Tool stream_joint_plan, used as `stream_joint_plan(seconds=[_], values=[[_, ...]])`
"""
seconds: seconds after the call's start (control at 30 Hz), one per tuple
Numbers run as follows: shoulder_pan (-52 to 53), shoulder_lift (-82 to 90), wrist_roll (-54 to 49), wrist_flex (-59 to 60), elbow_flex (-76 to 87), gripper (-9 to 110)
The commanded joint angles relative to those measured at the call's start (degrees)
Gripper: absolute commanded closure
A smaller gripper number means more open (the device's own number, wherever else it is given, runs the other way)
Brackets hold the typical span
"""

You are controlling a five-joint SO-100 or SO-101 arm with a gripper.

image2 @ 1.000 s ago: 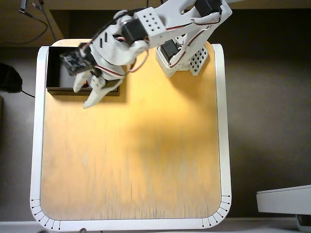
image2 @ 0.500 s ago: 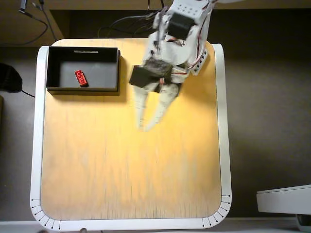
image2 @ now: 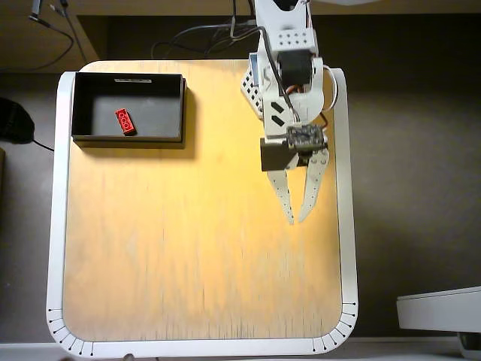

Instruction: Grasp a lego block and put it in the bin.

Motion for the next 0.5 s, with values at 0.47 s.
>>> stream_joint_plan(seconds=[0.47], values=[[-0.1,15.6,-3.9,5.0,30.7,101]])
